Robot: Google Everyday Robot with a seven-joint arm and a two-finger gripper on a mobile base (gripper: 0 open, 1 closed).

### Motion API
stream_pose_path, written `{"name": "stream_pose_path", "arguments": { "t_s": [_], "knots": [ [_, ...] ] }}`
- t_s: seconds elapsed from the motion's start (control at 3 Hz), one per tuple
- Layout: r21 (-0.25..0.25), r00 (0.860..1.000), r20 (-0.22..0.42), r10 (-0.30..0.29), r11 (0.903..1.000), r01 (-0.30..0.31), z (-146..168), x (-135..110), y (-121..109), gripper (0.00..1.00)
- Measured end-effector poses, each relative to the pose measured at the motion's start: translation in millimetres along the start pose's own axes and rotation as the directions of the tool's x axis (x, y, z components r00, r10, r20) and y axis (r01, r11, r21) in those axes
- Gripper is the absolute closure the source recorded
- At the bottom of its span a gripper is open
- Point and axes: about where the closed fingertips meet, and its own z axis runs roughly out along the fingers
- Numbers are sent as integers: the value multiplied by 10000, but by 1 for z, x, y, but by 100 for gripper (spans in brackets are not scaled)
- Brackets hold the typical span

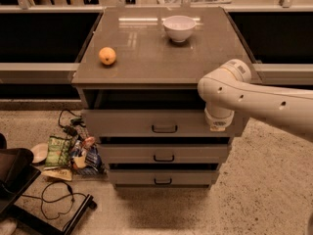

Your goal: Open top drawer

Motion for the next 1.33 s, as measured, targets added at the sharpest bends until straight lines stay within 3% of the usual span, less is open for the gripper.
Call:
{"name": "stream_pose_path", "arguments": {
  "t_s": [0.33,1.0,1.33],
  "knots": [
    [0,10000,0,0,10000,0,0,0,0,97],
    [-1,10000,-1,0,10000,0,0,0,0,51],
    [-2,10000,-1,0,10000,0,0,0,0,20]
  ]
}}
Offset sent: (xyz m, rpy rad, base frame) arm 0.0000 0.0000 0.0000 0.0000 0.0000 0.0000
